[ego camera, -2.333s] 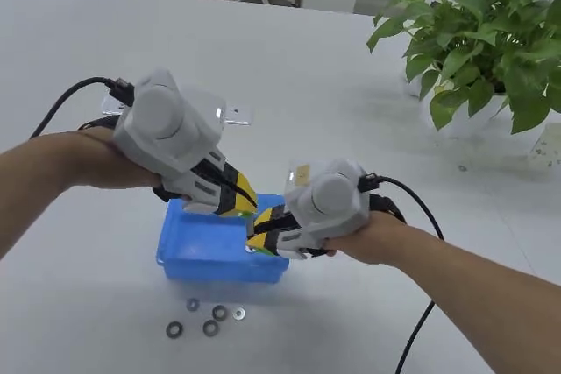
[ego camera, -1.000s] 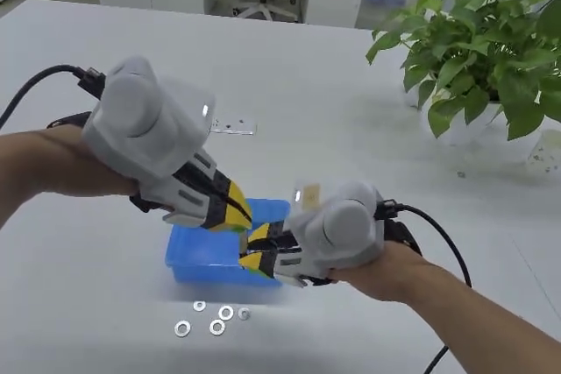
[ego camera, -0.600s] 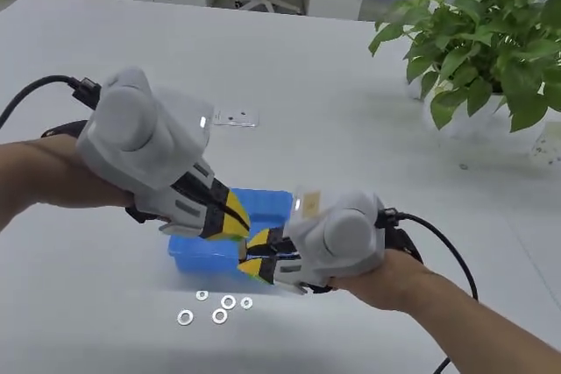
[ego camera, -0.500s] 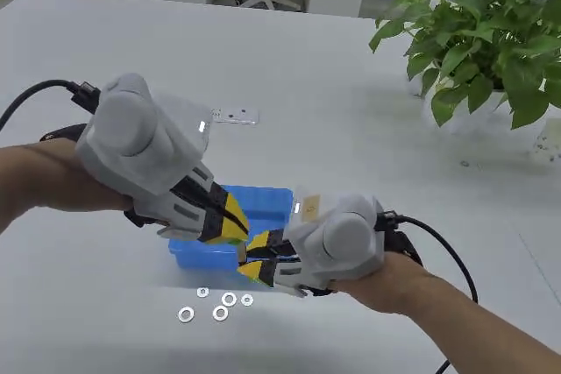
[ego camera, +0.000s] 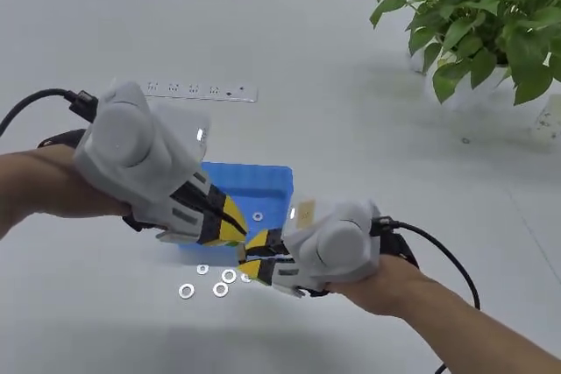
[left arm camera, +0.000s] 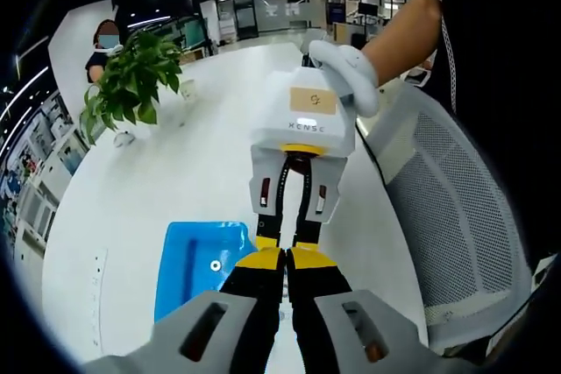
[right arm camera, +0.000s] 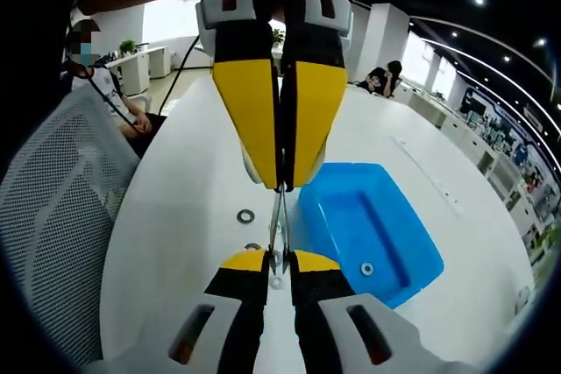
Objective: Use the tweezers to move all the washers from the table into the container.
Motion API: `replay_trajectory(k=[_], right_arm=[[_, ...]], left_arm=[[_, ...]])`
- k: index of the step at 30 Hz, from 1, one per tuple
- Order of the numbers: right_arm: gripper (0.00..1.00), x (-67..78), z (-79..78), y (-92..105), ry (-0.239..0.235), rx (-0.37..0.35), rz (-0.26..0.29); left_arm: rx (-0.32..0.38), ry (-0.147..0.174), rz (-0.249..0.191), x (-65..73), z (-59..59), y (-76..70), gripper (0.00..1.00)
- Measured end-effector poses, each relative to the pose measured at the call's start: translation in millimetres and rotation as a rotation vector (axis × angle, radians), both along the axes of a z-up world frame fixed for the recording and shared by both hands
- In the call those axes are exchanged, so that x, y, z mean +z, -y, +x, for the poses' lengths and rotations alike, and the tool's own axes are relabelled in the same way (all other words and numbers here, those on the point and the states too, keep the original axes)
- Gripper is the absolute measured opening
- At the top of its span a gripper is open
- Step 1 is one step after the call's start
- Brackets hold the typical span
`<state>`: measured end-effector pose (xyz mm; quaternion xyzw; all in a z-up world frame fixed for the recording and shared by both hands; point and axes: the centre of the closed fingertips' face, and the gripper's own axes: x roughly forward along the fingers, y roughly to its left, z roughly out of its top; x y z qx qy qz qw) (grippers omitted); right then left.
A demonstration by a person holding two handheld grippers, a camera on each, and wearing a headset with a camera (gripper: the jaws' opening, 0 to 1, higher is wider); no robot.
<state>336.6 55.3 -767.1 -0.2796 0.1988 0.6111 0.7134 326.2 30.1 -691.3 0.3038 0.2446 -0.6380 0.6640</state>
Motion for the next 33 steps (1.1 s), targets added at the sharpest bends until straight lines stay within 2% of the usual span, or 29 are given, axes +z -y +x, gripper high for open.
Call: replay_trajectory(k=[17,29,33], right_arm=[[0.11,-14.4,-0.8,3.9,-0.009,-0.021,-0.013],[0.12,-12.4,-1.4,3.3,-0.015,-0.025,0.0],[0.12,-15.6,-1.9,4.4,-0.022,-0.026,-0.007]], left_arm=[[0.005,-0.016,0.008,-15.1,-2.7,1.0,0.05],[0.004,-0.014,0.01,-12.9,-1.2,1.7,0.05],[0.004,-0.016,0.018,-16.5,0.0,1.1,0.05]])
